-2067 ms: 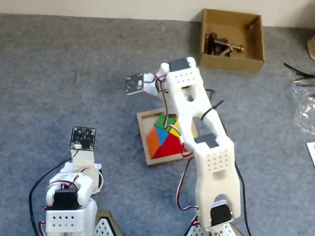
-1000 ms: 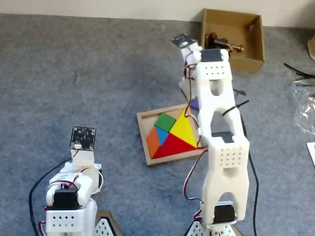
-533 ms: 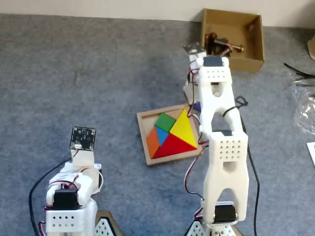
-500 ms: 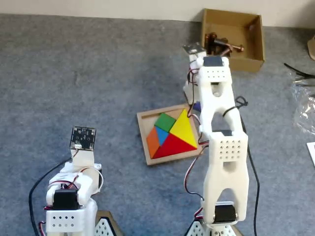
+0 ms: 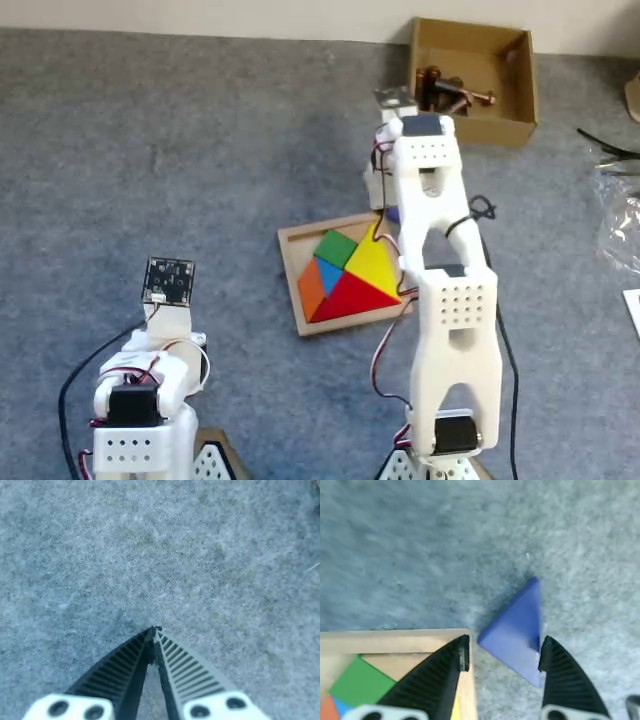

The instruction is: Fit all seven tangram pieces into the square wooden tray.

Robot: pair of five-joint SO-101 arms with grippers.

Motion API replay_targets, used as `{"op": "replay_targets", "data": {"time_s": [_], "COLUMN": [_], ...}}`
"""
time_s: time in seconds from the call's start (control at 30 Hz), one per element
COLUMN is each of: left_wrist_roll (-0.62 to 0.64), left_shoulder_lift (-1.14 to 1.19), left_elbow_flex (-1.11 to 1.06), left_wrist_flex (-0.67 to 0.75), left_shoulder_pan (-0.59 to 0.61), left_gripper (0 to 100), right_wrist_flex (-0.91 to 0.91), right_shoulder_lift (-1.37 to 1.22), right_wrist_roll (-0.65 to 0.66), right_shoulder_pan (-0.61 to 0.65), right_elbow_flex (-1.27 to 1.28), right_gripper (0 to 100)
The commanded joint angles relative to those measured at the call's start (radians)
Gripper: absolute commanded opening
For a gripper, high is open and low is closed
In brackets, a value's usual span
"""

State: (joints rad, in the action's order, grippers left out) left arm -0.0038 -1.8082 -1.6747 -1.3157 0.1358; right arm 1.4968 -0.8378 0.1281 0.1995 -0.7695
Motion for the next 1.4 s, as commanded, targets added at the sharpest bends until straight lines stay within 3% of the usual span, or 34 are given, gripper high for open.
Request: {"op": "replay_targets", "data": {"time_s": [0.0, 0.9, 1.37], "left_wrist_roll": [0.005, 0.005, 0.005], "left_shoulder_lift": [-0.013, -0.013, -0.013], "left_elbow_flex": [-0.022, -0.022, -0.022], "left_wrist_flex": [-0.005, -0.005, -0.005], "left_shoulder_pan": [0.013, 0.013, 0.013], "left_gripper": [1, 1, 1], "right_wrist_flex": [-0.012, -0.019, -0.019], "right_shoulder_lift": [0.012, -0.114, -0.113], "right_wrist_roll": [-0.031, -0.152, -0.192], "right_shoulder_pan": [0.033, -0.008, -0.094], "right_elbow_flex": [-0.054, -0.064, -0.064], "right_gripper": [22.1, 21.7, 21.7]}}
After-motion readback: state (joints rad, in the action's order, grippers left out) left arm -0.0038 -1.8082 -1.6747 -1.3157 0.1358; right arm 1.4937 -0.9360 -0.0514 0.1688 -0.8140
